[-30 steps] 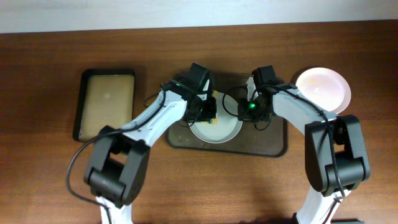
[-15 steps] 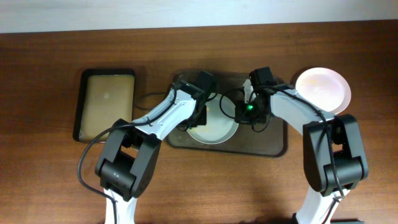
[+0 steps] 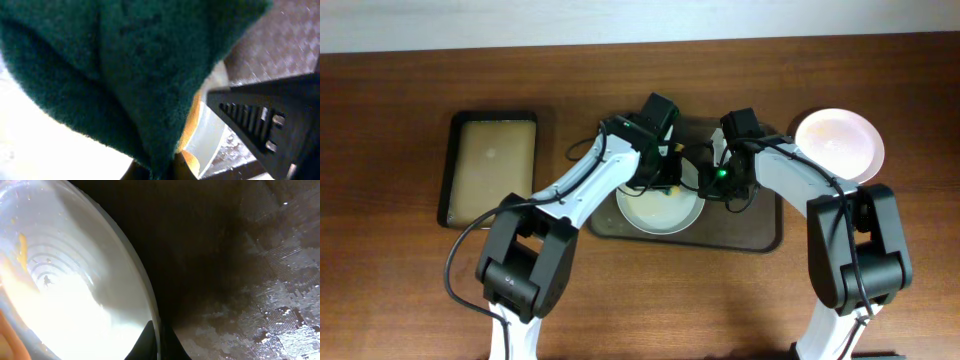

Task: Clean dirty plates on tray and stack at the side
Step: 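Scrub the pale green plate with the sponge in the left gripper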

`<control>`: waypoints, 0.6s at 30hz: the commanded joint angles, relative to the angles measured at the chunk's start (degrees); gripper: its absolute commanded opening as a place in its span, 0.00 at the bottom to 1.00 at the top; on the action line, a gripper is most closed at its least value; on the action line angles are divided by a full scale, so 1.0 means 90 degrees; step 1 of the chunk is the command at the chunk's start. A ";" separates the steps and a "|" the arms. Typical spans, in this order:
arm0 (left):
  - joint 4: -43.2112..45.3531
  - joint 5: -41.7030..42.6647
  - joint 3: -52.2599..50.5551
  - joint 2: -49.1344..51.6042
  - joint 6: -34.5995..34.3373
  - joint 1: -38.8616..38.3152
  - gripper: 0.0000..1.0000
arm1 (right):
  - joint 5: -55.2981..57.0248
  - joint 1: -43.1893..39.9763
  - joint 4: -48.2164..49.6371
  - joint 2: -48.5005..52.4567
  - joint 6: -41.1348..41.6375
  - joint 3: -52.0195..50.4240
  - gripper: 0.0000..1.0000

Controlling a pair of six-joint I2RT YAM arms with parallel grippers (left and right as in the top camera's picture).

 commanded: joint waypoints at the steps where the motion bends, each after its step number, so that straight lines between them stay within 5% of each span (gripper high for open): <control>1: 0.0304 0.0265 -0.0493 0.0160 0.0129 0.0012 0.00 | 0.0483 -0.0066 -0.0056 0.0141 0.0007 -0.0039 0.04; 6: 0.0901 -0.0138 -0.1030 0.0306 0.0129 -0.0005 0.00 | 0.0486 -0.0066 -0.0107 0.0141 0.0007 -0.0002 0.04; 13: -0.0061 -0.4148 -0.1049 0.0291 -0.0078 0.0027 0.00 | 0.0488 -0.0066 -0.0153 0.0141 -0.0019 0.0000 0.04; 18: -0.0323 -0.4320 -0.0729 0.0000 -0.0216 0.0240 0.00 | 0.0483 -0.0066 -0.0221 0.0107 -0.0100 0.0002 0.04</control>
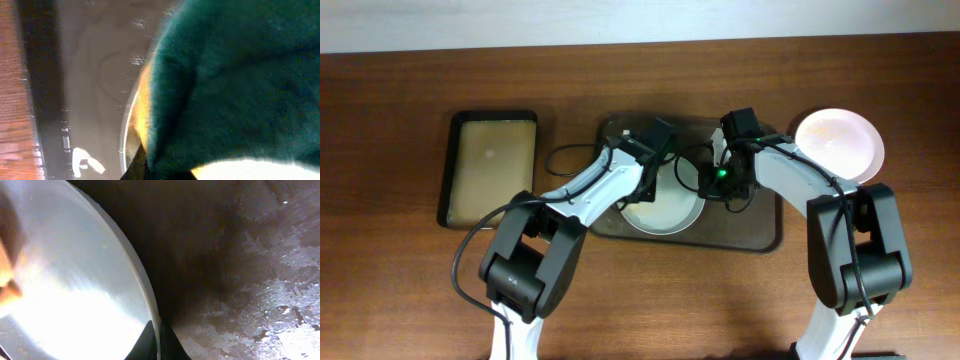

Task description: Clean dirty plates on tray and stack at the side

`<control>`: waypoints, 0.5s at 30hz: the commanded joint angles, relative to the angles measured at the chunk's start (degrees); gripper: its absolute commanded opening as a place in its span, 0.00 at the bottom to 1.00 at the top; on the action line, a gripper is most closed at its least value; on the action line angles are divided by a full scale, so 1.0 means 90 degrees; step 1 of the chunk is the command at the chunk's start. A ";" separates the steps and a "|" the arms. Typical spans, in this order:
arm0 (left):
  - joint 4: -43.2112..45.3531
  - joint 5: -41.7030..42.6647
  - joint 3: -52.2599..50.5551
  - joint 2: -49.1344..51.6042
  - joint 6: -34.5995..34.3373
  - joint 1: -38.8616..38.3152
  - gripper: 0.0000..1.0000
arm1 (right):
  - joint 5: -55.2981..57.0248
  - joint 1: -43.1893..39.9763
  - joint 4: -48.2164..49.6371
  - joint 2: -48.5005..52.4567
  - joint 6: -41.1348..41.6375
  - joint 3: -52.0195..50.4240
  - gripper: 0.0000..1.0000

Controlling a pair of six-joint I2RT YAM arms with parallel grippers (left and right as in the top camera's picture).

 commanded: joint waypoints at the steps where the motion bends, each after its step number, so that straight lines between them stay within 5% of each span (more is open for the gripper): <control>1: -0.0187 -0.1039 0.0172 -0.0240 -0.0163 0.0410 0.00 | 0.0498 -0.0066 -0.0204 0.0056 -0.0180 0.0012 0.04; 8: -0.0158 0.0678 0.0238 -0.1761 -0.0160 0.1642 0.00 | 0.1001 -0.0053 -0.0996 -0.0614 -0.0318 0.0789 0.04; 15: -0.0151 0.0933 0.0221 -0.1685 0.0015 0.3096 0.00 | 0.1479 0.0056 -0.1647 -0.0809 -0.0658 0.1605 0.04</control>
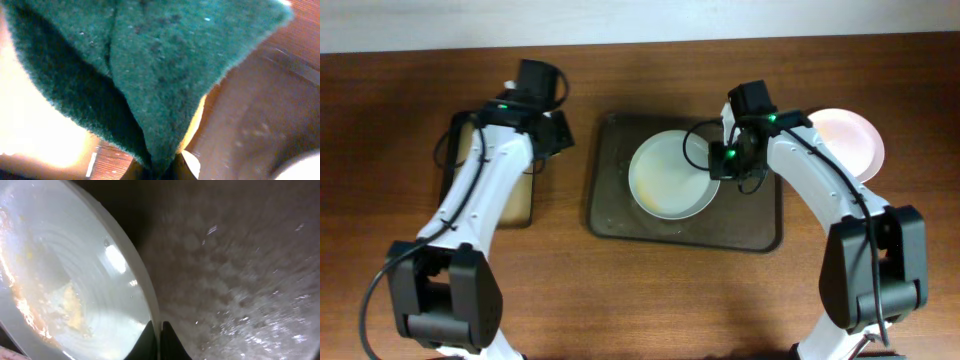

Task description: Clean dirty plates on tray and stack at the side

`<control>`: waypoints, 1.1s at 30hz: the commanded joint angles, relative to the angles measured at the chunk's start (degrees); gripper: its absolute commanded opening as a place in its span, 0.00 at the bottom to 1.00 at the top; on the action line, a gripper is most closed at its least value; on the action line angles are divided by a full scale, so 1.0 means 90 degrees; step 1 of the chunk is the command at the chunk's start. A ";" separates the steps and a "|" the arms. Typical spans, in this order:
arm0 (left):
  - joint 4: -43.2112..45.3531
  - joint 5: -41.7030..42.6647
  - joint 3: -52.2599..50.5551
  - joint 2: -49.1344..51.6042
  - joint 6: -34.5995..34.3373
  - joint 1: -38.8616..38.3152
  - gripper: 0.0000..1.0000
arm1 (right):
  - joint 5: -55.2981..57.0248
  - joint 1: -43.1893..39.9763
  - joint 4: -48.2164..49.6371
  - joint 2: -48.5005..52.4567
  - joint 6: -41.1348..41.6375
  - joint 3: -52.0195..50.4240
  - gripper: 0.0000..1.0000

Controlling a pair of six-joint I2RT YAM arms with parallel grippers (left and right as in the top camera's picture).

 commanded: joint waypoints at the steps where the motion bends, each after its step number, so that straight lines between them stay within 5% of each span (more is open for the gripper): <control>1: 0.0036 0.0189 0.0039 0.0204 0.0107 0.0656 0.00 | 0.0527 0.0141 -0.0330 -0.0175 -0.0262 0.0576 0.04; 10: 0.0338 0.0187 0.0039 0.1370 0.0559 0.1540 0.00 | 0.2747 0.1185 -0.1185 -0.0175 -0.0568 0.1797 0.04; 17: 0.0330 0.0512 0.0041 0.1365 0.0559 0.2050 0.28 | 0.5161 0.2229 -0.1331 -0.0175 -0.0784 0.1863 0.04; 18: 0.0335 0.0585 0.0041 0.1365 0.0559 0.2069 0.34 | 0.5476 0.2365 -0.1331 -0.0175 -0.0811 0.1863 0.04; 19: 0.0335 0.0607 0.0041 0.1365 0.0559 0.2067 0.56 | 0.5821 0.2526 -0.1331 -0.0175 -0.0959 0.1863 0.04; 20: 0.0335 0.0607 0.0041 0.1365 0.0559 0.2067 0.66 | 0.6181 0.2662 -0.1331 -0.0175 -0.1078 0.1863 0.04; 31: -0.0437 0.1027 0.0930 0.0882 0.0561 0.2067 0.73 | 0.9034 0.3580 -0.1282 -0.0175 -0.2069 0.1863 0.04; 33: -0.0481 0.1027 0.0935 0.0614 0.0559 0.2067 0.91 | 0.9585 0.3645 -0.1285 -0.0175 -0.2069 0.1863 0.04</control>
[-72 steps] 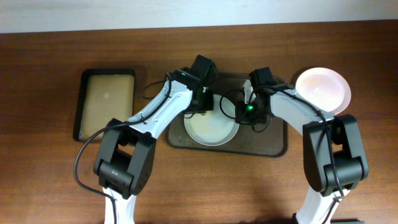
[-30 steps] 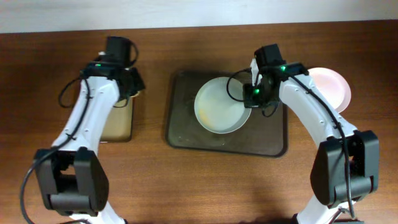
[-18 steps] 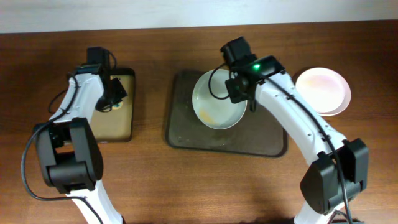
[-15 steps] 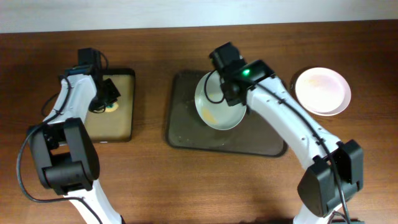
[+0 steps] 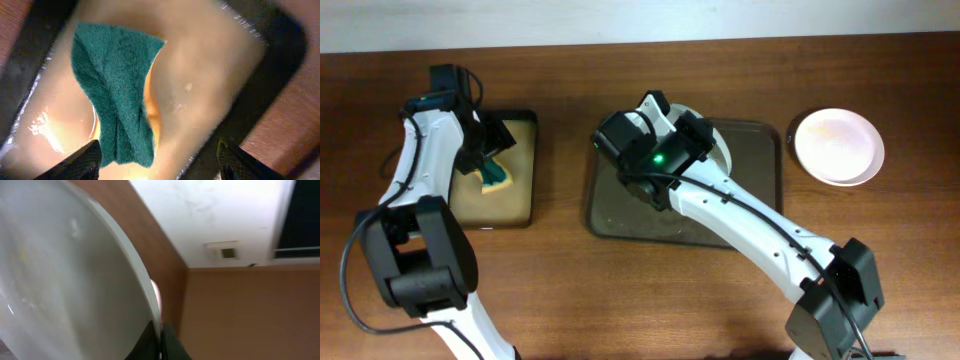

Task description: Clean dirty plates on tray and stack at the side

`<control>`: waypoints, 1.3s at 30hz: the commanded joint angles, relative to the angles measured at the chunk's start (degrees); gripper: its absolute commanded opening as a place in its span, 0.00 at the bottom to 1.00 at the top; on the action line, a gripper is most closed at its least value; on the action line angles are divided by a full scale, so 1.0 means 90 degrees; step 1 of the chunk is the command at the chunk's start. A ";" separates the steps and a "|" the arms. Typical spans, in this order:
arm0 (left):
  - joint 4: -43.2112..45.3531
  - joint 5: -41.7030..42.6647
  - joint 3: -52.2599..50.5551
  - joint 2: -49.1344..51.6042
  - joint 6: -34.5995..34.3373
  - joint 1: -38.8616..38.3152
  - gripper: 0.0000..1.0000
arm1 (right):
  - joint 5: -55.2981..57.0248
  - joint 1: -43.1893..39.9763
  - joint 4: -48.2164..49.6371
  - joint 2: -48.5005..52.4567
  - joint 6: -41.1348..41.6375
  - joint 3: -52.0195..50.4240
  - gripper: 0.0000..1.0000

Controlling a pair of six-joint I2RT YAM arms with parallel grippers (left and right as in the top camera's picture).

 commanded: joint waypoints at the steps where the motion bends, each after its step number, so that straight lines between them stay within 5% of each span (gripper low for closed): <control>1: -0.0104 0.0085 0.0221 -0.0687 0.0012 -0.0002 0.98 | 0.1358 0.0138 0.0010 -0.0151 -0.0114 0.0153 0.04; 5: -0.0175 0.0083 0.0219 -0.0748 0.0012 -0.0002 1.00 | 0.1022 0.0204 -0.0049 -0.0151 -0.0104 0.0151 0.04; 11: -0.0172 0.0083 0.0219 -0.0748 0.0012 -0.0002 0.99 | -0.1753 -0.0449 -0.0313 -0.0102 -0.0231 0.0146 0.04; 13: -0.0172 0.0083 0.0219 -0.0748 0.0012 -0.0002 0.99 | -0.1294 -0.0753 -0.0461 -0.0138 0.1015 0.0146 0.04; 14: -0.0172 0.0083 0.0219 -0.0748 0.0012 -0.0002 0.99 | -0.1926 -0.0923 -0.0415 -0.0138 0.0933 0.0146 0.04; 15: -0.0172 0.0083 0.0219 -0.0748 0.0012 -0.0002 0.99 | -0.3021 -0.1188 -0.0440 -0.0131 0.0330 0.0146 0.04; 24: -0.0172 0.0083 0.0219 -0.0748 0.0012 -0.0002 0.99 | -0.9367 -0.5926 -0.0221 -0.0068 0.0991 0.0146 0.04; 30: -0.0172 0.0083 0.0219 -0.0748 0.0012 -0.0002 0.99 | -0.9527 -0.8225 0.0357 0.0306 0.1603 0.0131 0.04; 39: -0.0172 0.0083 0.0219 -0.0748 0.0012 -0.0002 0.99 | -0.8187 -0.8529 0.1141 0.0954 0.2256 0.0131 0.04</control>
